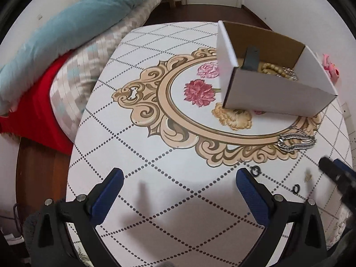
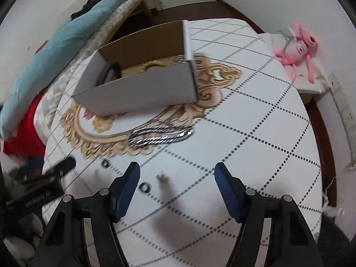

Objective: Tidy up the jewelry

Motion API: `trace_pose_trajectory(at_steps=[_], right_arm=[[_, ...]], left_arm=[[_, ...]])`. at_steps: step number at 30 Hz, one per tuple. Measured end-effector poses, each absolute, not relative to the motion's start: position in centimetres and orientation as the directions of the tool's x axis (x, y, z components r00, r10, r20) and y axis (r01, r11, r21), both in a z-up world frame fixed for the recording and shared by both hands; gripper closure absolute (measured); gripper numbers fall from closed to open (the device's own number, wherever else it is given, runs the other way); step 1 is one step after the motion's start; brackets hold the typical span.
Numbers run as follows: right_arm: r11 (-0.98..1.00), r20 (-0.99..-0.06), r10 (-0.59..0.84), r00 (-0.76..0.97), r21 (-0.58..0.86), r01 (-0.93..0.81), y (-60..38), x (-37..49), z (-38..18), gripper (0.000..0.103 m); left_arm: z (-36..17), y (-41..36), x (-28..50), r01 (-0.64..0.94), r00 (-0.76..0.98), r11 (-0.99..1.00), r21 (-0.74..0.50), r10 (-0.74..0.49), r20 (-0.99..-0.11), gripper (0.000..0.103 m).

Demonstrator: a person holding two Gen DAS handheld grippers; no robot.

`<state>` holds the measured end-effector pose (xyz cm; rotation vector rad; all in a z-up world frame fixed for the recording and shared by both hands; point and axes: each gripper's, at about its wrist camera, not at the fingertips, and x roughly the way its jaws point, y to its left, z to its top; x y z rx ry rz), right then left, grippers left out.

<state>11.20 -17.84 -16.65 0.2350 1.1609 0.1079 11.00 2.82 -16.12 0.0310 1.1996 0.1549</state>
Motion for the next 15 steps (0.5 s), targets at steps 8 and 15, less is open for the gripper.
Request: trace_pose_trajectory(at_steps=[8,15], right_arm=[[0.978,-0.893,0.166,0.418,0.204,0.048,-17.7,14.9,-18.4,0.043],[0.995,-0.898,0.102,0.429,0.098,-0.033,-15.8,14.8,-18.2,0.095]], left_arm=[[-17.0,2.8,11.9,-0.115,0.346,0.985,0.125,0.158,-0.925,0.0],[-16.7,2.1,12.0,-0.095,0.355,0.987,0.131,0.157,-0.921,0.0]])
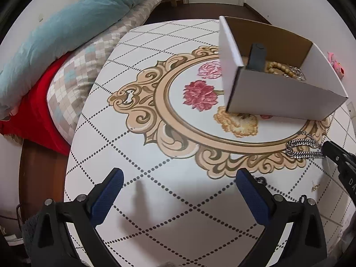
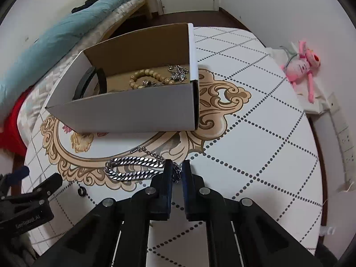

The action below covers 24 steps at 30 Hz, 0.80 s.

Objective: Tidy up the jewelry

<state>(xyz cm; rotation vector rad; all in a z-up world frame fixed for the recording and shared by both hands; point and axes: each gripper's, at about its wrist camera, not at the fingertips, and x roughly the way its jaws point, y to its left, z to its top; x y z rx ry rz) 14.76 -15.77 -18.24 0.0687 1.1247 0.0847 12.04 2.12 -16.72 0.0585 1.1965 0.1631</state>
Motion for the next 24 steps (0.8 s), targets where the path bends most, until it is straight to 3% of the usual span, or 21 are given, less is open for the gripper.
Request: trace_pose_trajectory(at_steps=[2,3,12,18,24], right_arm=[[0.994,-0.895,0.102,0.435,0.112,-0.002,-17.0,14.2,-18.1,0.095],[0.993,-0.892,0.1,0.441,0.12,0.019,-17.9,13.9,-17.9,0.101],[0.962,-0.896,0.081,0.436,0.185,0.201,-26.0,9.3,-17.9,0.101],[0.95,-0.893,0.096,0.44,0.214,0.228,-27.4,8.1,-18.0,0.101],[0.943,-0.889,0.108,0.444,0.233,0.239,-28.1,8.1,-18.2,0.101]], left_arm=[[-16.4,1.5,11.9,-0.078,0.367,0.989,0.122,0.142,-0.919,0.0],[-16.2,1.0,11.7,-0.063,0.375,0.992,0.112,0.127,-0.918,0.0],[-15.4,-7.2,9.9,0.143,0.4,0.99,0.007,-0.052,-0.915,0.005],[-16.6,-11.2,9.5,0.233,0.383,0.972,0.019,-0.073,-0.921,0.021],[-17.6,-12.2,9.9,0.266,0.361,0.964,0.02,-0.08,-0.929,0.056]])
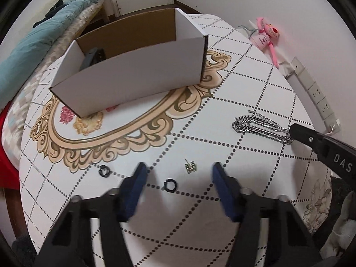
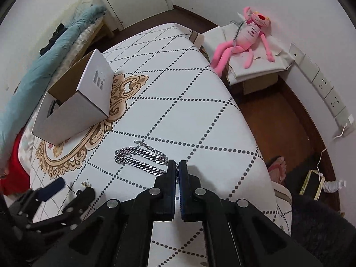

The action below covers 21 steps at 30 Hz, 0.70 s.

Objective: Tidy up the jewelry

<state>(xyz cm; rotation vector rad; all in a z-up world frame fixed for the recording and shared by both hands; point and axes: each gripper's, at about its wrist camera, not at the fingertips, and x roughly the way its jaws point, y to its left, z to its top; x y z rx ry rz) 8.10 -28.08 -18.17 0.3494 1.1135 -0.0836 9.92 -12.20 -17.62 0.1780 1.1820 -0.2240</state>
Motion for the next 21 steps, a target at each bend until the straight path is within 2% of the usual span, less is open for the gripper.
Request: trace_pose_trajectory(at_steps=[4,9,16,21], right_arm=[[0.941,-0.89,0.107,0.444,0.235,0.243,-28.2,8.4,-18.2,0.1],[0.941,-0.891,0.108,0.442,0.234,0.243,-28.1,8.6,-18.3,0.1],[0.943,-0.877,0.134,0.462,0.255,0.212,-27.4,8.6,-17.1,0.1],[0.943,-0.847,0.187,0.497,0.297,0.151,-26.2,9.0,-14.5,0.1]], left_arm=[[-17.7,-12.5,9.9,0.281,0.367,0.96,0.008,-0.099,-0.925,0.067],[-17.6,-13.0,10.0,0.304,0.368,0.953,-0.004,-0.122,-0.922,0.096],[-16.9,-12.2,9.8,0.306,0.366,0.951,-0.049,-0.165,-0.916,0.097],[-14.4,-10.8,9.9,0.286,0.393,0.955,-0.08,-0.193,-0.899,0.097]])
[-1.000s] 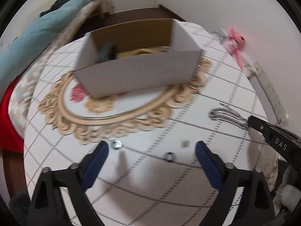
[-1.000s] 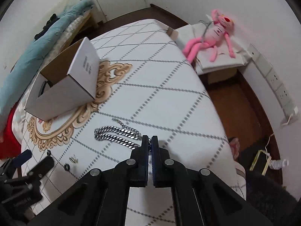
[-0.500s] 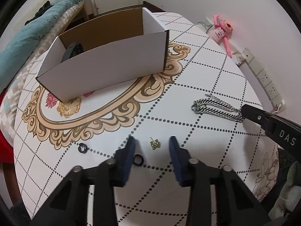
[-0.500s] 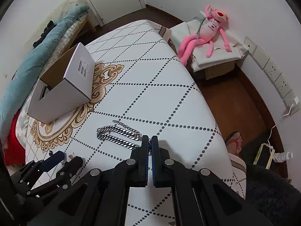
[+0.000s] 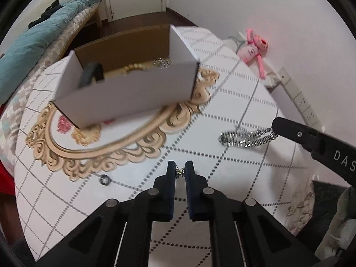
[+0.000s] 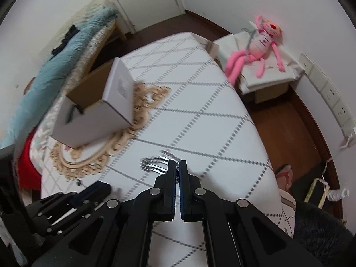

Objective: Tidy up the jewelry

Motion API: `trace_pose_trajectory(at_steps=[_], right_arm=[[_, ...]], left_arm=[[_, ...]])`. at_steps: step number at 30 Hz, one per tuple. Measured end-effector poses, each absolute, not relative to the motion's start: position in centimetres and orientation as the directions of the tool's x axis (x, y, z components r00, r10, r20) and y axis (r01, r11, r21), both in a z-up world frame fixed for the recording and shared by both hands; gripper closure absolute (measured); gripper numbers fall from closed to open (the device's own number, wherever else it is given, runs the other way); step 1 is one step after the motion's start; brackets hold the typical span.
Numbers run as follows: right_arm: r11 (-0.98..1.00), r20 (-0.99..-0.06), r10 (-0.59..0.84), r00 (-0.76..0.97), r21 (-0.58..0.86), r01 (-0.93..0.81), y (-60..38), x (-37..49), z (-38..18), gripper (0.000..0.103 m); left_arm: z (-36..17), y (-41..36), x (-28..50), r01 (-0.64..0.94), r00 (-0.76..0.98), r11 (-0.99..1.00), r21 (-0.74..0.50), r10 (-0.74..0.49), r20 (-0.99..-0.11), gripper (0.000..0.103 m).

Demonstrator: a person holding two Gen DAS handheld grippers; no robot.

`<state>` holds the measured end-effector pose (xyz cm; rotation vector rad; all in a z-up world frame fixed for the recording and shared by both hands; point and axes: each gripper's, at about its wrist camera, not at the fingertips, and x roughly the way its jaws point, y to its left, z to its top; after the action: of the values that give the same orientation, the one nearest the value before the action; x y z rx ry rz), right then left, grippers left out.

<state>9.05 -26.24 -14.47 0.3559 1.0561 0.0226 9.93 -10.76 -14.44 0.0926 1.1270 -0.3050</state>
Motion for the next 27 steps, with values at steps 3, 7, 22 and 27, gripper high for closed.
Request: trace_pose_trajectory(at_steps=[3,7,22,27], right_arm=[[0.94,-0.828,0.22,0.516,0.321,0.115,-25.6,9.5,-12.7,0.101],[0.94,-0.802,0.253,0.54,0.337,0.06,-24.7,10.4,-10.0,0.101],[0.935,-0.719,0.344,0.604,0.325,-0.145,-19.3,19.6,-0.4,0.102],[0.926,-0.751,0.37,0.547,0.342,-0.158,-17.7,23.0,-1.6,0.102]], left_arm=[[-12.1,-9.4,10.5,0.267,0.417,0.957,-0.11,-0.218,-0.882,0.097],[-8.9,-7.6,11.8,0.243,0.443,0.957,-0.158,-0.255,-0.86,0.097],[-4.7,-1.9,22.7,0.155,0.467,0.97,-0.185,-0.237,-0.852,0.097],[-5.8,-1.0,26.1,0.15,0.428,0.974,-0.168,-0.217,-0.877,0.097]])
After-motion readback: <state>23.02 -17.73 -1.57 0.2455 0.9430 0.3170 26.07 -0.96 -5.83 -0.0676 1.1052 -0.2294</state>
